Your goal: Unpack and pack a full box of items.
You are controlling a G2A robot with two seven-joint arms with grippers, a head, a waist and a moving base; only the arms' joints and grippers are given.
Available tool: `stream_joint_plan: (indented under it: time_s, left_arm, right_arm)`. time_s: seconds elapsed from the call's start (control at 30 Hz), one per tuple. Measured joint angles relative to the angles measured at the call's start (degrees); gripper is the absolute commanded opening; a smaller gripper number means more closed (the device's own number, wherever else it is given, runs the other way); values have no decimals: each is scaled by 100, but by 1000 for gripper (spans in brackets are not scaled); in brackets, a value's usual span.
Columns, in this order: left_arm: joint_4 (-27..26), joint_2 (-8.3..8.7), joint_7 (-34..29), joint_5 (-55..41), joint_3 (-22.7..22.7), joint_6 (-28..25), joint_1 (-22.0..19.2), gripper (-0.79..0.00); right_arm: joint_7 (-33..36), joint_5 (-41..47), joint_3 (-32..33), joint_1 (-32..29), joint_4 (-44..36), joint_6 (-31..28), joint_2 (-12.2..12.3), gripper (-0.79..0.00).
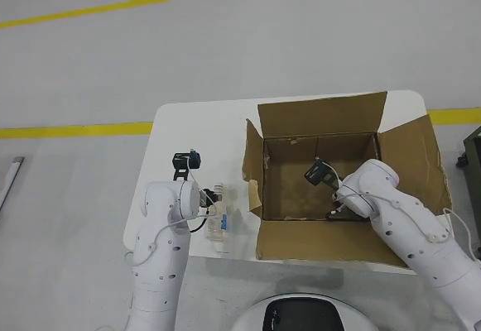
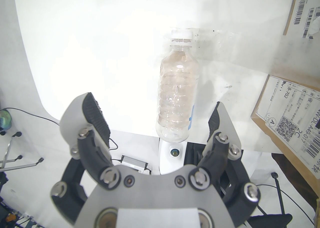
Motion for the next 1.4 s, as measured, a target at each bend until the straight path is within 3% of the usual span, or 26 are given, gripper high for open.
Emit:
stream_joint_plan:
  time_s: [0.27,0.5,0.73,0.97,1.1,1.4]
  left_arm:
    - [0,0,0,0,0,0,0,0]
    - [0,0,0,0,0,0,0,0]
    - [0,0,0,0,0,0,0,0]
    - [0,0,0,0,0,0,0,0]
    - [0,0,0,0,0,0,0,0]
    - [0,0,0,0,0,0,0,0]
  right_arm:
    - [-9,86,41,-21,3,-34,-16,-517]
    - [-57,170,51,-26,52,-71,-35,-674]
    - [-130,277,-19,-21,-48,-86,-72,-748]
    - [-188,311,-58,20,-65,-91,-102,-705]
    - [-225,308,-88,49,-5,-99,-119,-557]
    - [-199,274,-104,107,33,-96,-144,-526]
